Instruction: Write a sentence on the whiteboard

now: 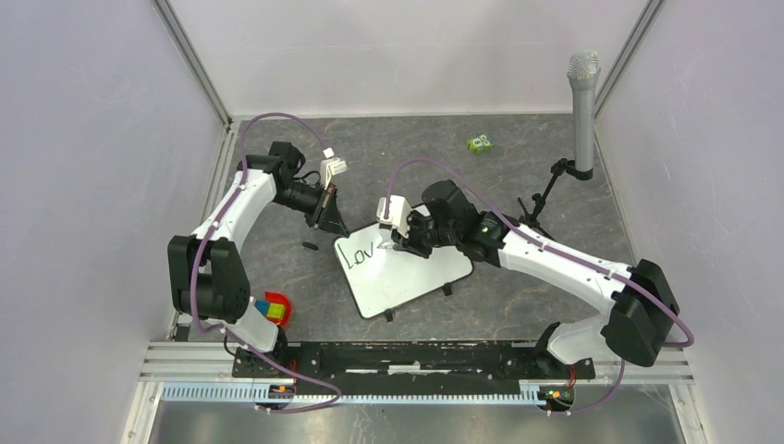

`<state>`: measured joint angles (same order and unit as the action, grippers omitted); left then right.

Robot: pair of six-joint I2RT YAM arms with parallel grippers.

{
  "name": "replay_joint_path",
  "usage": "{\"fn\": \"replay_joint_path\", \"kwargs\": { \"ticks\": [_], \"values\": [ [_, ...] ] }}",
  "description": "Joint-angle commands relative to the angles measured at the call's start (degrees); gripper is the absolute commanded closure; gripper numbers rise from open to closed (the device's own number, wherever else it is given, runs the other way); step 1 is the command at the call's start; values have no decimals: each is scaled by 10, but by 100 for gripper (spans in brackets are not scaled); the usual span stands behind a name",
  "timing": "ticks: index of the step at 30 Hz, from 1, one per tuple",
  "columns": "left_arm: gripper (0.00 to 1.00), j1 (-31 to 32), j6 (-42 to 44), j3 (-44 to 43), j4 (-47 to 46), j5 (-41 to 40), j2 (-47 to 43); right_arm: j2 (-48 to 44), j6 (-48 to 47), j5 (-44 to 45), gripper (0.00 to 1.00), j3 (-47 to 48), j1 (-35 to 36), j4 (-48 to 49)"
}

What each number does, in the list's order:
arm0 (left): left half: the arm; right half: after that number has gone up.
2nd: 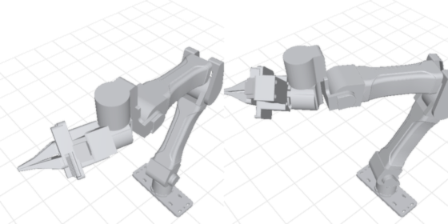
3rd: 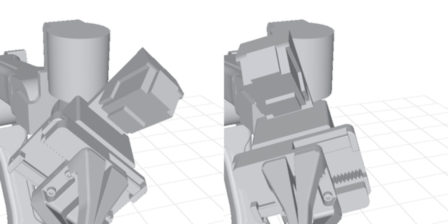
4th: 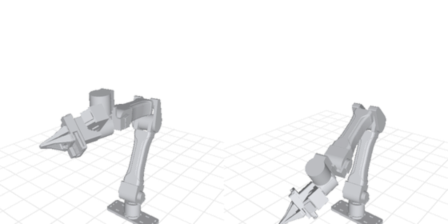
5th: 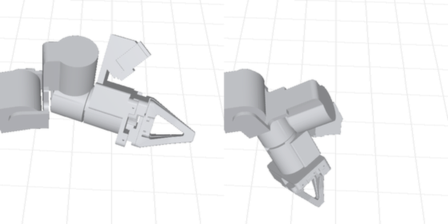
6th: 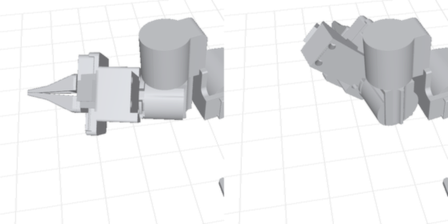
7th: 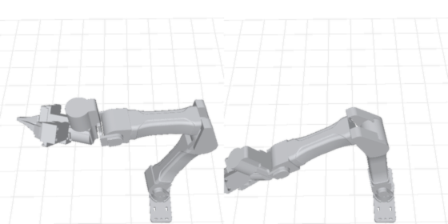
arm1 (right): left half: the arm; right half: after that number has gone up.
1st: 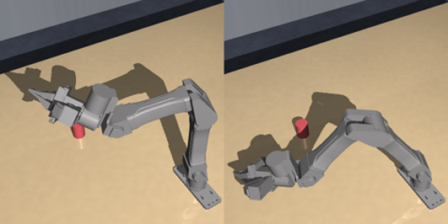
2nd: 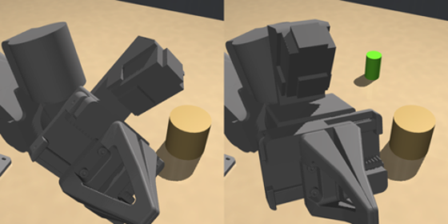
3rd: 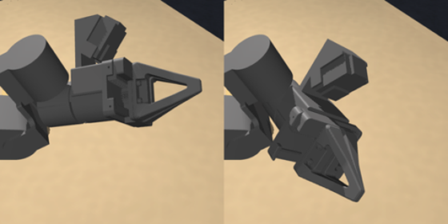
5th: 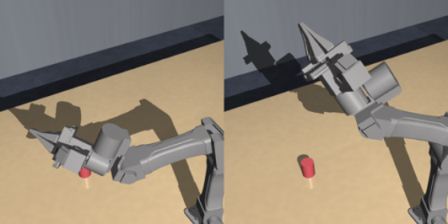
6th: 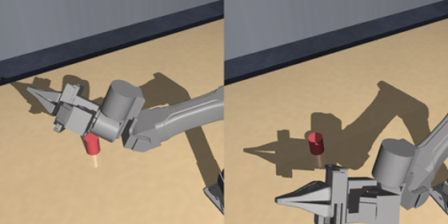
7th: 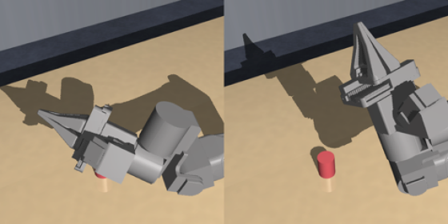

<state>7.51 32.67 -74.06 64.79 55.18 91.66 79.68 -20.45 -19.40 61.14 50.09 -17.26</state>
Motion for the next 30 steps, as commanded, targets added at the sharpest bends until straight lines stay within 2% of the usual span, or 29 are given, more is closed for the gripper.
{"fn": "replay_joint_path", "kwargs": {
  "ticks": [1,30],
  "values": [
    [98,13,19,5,16,-20,-6,7,-4,-2,100,-1,-2,20],
    [98,13,18,1,16,-23,-2,8,-34,31,100,26,-35,-6]
  ]
}}
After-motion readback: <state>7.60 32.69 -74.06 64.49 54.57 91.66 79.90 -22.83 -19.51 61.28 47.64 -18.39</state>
